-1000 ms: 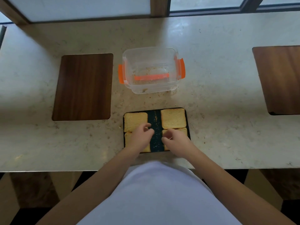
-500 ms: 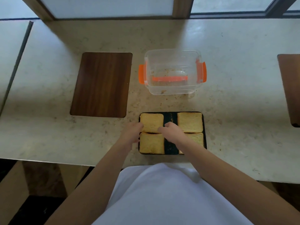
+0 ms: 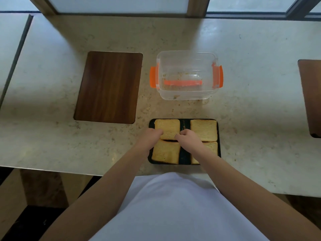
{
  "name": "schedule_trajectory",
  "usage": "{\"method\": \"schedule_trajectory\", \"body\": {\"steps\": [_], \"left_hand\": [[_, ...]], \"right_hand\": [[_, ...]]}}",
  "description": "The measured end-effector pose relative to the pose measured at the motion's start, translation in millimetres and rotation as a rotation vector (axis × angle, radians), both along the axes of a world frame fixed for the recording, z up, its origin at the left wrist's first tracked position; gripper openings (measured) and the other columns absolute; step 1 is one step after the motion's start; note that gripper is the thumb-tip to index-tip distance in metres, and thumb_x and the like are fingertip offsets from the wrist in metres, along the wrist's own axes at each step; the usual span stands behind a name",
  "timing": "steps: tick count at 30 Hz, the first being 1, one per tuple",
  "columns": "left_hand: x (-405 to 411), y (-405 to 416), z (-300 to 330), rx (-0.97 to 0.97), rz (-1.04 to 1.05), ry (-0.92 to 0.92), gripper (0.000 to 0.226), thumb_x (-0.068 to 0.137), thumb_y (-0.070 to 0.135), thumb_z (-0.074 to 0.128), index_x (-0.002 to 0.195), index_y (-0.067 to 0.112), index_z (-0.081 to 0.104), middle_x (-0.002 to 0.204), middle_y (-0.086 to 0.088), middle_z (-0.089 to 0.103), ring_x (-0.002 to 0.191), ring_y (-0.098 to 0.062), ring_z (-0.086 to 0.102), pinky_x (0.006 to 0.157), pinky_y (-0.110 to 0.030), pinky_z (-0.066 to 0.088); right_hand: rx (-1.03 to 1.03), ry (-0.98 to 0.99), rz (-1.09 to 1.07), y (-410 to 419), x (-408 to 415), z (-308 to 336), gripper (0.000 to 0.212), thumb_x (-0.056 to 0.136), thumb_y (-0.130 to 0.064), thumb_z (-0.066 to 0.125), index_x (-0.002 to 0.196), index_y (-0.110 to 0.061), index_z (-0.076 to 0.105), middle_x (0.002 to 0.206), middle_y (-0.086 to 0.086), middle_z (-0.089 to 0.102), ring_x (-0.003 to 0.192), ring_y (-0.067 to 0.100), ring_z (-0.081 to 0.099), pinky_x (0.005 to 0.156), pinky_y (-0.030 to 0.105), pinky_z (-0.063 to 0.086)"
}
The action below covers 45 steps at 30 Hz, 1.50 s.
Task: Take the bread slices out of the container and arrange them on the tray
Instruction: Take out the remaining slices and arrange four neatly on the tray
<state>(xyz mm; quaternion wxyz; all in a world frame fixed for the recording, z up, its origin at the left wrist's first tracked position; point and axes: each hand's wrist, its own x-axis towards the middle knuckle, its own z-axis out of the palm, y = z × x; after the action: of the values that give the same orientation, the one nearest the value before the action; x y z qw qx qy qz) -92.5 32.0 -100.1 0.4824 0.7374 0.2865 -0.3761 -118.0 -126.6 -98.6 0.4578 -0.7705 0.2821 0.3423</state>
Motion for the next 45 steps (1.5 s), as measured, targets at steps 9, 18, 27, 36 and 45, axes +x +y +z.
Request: {"method": "schedule_trajectory", "body": {"steps": [9,18,27,36,45], "left_hand": [[-3.1,-6.9,-0.1,-0.013,-0.037,-0.065,0.014,0.089,0.027,0.057,0.085,0.015,0.051,0.088,-0.002,0.046,0.075,-0.015,0.044,0.066,-0.034,0.035],[-1.6,-13.5,1.0,0.037,-0.071,-0.122,0.013,0.088,0.030,0.054,0.097,0.022,0.049,0.088,0.007,0.046,0.075,-0.007,0.044,0.067,-0.030,0.038],[1.2,-12.3,2.1,0.005,-0.113,-0.135,0.019,0.087,0.029,0.055,0.080,0.018,0.041,0.076,0.002,0.038,0.066,-0.014,0.038,0.063,-0.034,0.031],[-39.3,27.5,-16.1,-0.085,-0.082,0.037,0.009,0.091,0.021,0.053,0.085,0.017,0.057,0.084,-0.006,0.053,0.075,-0.019,0.053,0.068,-0.029,0.044],[-45.9,19.6,-9.0,-0.161,-0.089,0.069,0.004,0.094,0.012,0.051,0.091,0.014,0.049,0.087,-0.010,0.045,0.078,-0.023,0.045,0.062,-0.027,0.041]], "right_hand": [[-0.054,0.000,0.049,-6.0,-3.3,0.5,0.047,0.092,-0.030,0.056,0.119,0.008,0.067,0.106,0.026,0.073,0.101,0.040,0.069,0.089,0.047,0.057],[-0.057,-0.022,0.053,-4.8,-4.2,8.5,0.024,0.089,-0.027,0.055,0.083,-0.007,0.066,0.066,0.013,0.052,0.063,0.027,0.054,0.065,0.037,0.045],[-0.076,-0.045,0.034,-6.8,-2.2,7.4,0.021,0.090,-0.026,0.054,0.075,-0.013,0.050,0.063,-0.001,0.040,0.058,0.016,0.038,0.060,0.036,0.034],[-0.066,-0.048,0.070,-19.4,-48.1,2.4,0.059,0.095,-0.032,0.060,0.147,-0.008,0.046,0.088,-0.012,0.056,0.074,0.000,0.052,0.084,0.039,0.056],[-0.026,0.007,0.112,-14.8,-55.1,3.9,0.031,0.092,-0.027,0.058,0.100,0.003,0.066,0.077,0.011,0.050,0.071,0.021,0.049,0.067,0.034,0.034]]}}
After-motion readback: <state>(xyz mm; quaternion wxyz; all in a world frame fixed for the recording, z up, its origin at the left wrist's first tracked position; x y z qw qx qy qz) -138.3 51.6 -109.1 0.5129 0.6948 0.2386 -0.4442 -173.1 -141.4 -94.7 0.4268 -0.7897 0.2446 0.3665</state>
